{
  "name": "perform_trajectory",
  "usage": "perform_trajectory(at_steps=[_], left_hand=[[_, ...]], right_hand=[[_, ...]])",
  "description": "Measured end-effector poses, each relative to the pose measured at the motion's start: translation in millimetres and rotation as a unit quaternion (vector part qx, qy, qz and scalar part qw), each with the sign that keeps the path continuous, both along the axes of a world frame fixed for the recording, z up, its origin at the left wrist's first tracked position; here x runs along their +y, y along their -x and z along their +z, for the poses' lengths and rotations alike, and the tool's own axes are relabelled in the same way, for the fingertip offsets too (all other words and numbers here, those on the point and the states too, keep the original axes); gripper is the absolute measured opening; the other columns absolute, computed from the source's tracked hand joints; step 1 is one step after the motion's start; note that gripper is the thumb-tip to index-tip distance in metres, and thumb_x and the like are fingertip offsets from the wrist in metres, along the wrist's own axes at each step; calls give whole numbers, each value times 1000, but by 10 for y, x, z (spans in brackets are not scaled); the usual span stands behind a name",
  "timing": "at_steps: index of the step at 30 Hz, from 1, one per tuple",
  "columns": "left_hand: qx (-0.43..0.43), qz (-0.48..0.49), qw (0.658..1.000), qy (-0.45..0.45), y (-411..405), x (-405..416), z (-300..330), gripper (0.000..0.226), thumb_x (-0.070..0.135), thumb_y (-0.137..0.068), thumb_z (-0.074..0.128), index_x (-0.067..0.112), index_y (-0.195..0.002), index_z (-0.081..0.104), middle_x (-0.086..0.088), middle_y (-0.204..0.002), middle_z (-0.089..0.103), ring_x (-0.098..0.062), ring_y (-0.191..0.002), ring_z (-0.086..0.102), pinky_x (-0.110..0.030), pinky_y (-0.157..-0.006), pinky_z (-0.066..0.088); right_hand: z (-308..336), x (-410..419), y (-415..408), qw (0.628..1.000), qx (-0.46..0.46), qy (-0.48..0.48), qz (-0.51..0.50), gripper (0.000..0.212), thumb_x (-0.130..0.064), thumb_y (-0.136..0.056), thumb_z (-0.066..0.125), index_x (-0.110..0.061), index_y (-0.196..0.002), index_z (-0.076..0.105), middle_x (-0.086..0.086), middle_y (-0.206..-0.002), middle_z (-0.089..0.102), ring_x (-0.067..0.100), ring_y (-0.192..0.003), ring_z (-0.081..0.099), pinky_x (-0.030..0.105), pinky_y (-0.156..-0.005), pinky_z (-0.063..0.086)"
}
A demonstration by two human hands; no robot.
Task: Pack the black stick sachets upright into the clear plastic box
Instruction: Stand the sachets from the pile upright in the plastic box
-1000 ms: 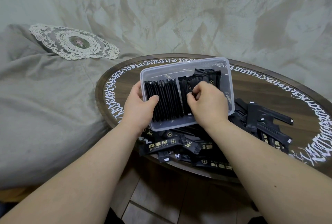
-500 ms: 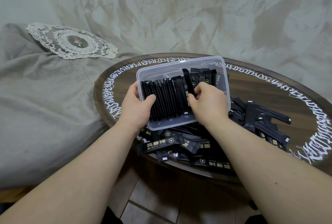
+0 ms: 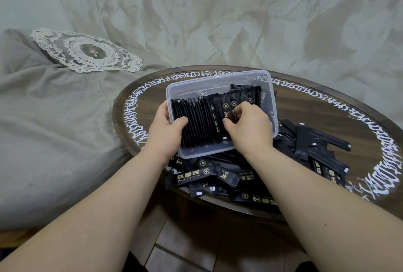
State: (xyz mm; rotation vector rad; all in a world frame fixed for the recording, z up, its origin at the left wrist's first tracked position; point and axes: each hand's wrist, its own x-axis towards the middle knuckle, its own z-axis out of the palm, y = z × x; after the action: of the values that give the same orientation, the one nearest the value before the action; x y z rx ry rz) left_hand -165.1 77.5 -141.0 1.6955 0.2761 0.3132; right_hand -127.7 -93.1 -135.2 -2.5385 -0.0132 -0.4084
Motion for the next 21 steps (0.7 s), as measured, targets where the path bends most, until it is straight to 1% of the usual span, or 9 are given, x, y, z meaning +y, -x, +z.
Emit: perform_trajectory(at_steps=[2,5,7,10,13,15,17,19,21], left_hand=[[-2,3,1000,0,-4,-5,-3,48,9,-91,54,28,-135,47,11,-112,62,-3,-100,59,-27,-84,45],[-3,2,1000,-7,-2,-14,1,48,9,-91,53,30,-134,47,12,-111,62,0,-98,58,-25,-81,45],[-4,0,1000,-9,0,-13,4,48,10,-91,53,30,-134,47,14,-110,62,0,-98,58,-26,-82,45],[-4,-2,1000,-11,13,-14,13,48,10,-91,52,30,-135,46,16,-108,61,2,-97,57,-22,-77,45],[-2,-3,1000,-17,24,-18,26,47,11,-92,52,31,-134,46,20,-106,59,6,-93,55,-18,-72,43],[-1,-5,1000,-21,29,-25,33,45,11,-92,53,32,-132,46,21,-104,58,7,-91,55,-15,-69,41],[-2,-6,1000,-25,24,-31,33,45,11,-92,53,31,-132,47,20,-106,59,5,-94,56,-17,-72,42],[-3,-8,1000,-30,9,-26,20,46,12,-91,53,30,-133,48,18,-109,61,-1,-100,58,-24,-80,45],[-1,-8,999,-35,-2,-16,1,46,13,-90,54,31,-132,48,14,-112,63,-7,-104,59,-32,-90,47]], right_hand=[[-10,-14,-1,1000,19,13,-4,39,-44,-84,63,-18,-112,56,0,-104,62,25,-99,58,32,-75,41],[-13,14,-4,999,52,4,6,52,-50,-82,64,-17,-120,52,-1,-107,63,24,-105,57,34,-81,43],[-6,36,-19,998,66,-13,8,56,-52,-81,65,-17,-122,50,-2,-104,64,23,-105,58,34,-83,44],[-20,55,-41,997,78,-10,11,46,-49,-82,65,-18,-114,53,-2,-98,65,23,-100,58,32,-77,43],[-31,55,-52,996,84,26,16,25,-42,-84,63,-20,-94,54,2,-94,64,26,-93,58,29,-67,38],[-20,60,-57,995,83,44,28,20,-38,-86,62,-19,-85,55,2,-91,64,27,-90,58,29,-66,38],[3,76,-61,995,73,49,42,24,-39,-88,60,-16,-81,58,4,-88,65,28,-88,59,30,-67,42],[27,99,-54,996,60,37,58,33,-44,-89,56,-13,-81,61,5,-83,66,28,-86,59,32,-69,46],[33,109,-35,996,54,20,69,41,-51,-88,54,-12,-82,63,4,-78,66,26,-83,59,32,-69,46]])
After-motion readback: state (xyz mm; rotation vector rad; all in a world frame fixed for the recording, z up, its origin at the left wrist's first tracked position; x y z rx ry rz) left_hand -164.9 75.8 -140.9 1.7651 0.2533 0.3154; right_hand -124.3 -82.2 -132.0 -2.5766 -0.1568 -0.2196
